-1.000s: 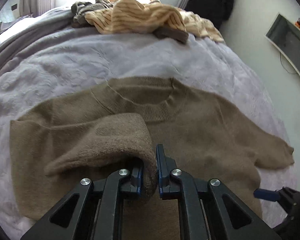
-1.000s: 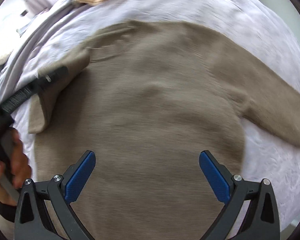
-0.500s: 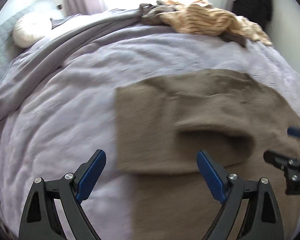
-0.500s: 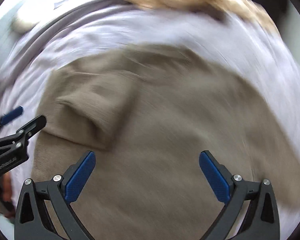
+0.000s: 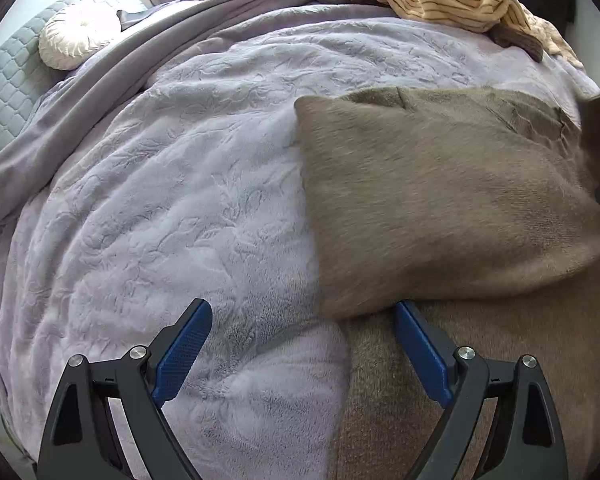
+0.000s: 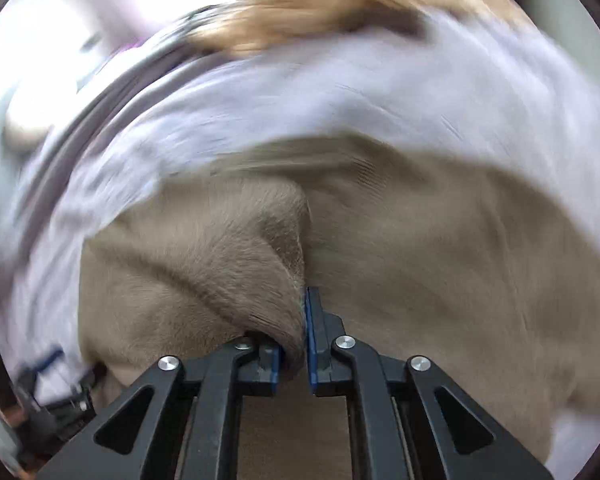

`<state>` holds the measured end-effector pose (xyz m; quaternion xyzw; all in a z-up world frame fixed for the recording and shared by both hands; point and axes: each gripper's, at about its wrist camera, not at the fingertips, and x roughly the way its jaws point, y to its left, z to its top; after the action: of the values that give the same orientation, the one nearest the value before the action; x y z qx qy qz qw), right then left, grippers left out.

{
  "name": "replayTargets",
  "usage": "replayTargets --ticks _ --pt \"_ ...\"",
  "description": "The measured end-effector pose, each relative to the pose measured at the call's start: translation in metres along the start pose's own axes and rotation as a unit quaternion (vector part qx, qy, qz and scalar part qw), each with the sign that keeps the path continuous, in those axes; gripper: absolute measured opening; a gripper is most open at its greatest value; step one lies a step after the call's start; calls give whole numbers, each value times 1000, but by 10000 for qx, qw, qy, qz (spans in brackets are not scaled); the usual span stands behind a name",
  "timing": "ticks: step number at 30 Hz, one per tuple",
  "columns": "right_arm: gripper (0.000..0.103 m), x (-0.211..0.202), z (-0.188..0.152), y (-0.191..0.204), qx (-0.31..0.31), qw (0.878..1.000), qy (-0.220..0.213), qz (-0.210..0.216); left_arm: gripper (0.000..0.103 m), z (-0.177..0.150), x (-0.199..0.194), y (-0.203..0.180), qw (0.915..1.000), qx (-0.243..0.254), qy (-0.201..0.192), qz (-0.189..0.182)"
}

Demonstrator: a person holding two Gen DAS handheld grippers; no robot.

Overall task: Fold small clothes
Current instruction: 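Fold the held sleeve across the sweater body with the left gripper, then release, then move the right gripper to the other sleeve of the sweater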

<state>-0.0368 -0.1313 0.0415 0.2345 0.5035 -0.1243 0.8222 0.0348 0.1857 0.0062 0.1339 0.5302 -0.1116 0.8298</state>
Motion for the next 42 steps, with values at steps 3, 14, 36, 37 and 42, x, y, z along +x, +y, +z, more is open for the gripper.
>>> replayTargets --ticks 3,14,36,37,42 --pt "40 9 -13 -64 1402 9875 282 664 93 -2 -8 5 9997 117 58 -191" --pt "7 -4 -10 -80 2102 9732 217 905 93 58 14 10 9997 -216 -14 -93" --pt "3 -36 -57 -147 2706 9610 339 459 42 61 23 7 9993 -70 268 -245" --pt "3 -42 -61 -149 2677 9620 323 438 42 60 17 6 9995 4 251 -217" --pt "14 -61 -75 -153 2607 9632 332 574 42 54 -6 1 9989 52 289 -376"
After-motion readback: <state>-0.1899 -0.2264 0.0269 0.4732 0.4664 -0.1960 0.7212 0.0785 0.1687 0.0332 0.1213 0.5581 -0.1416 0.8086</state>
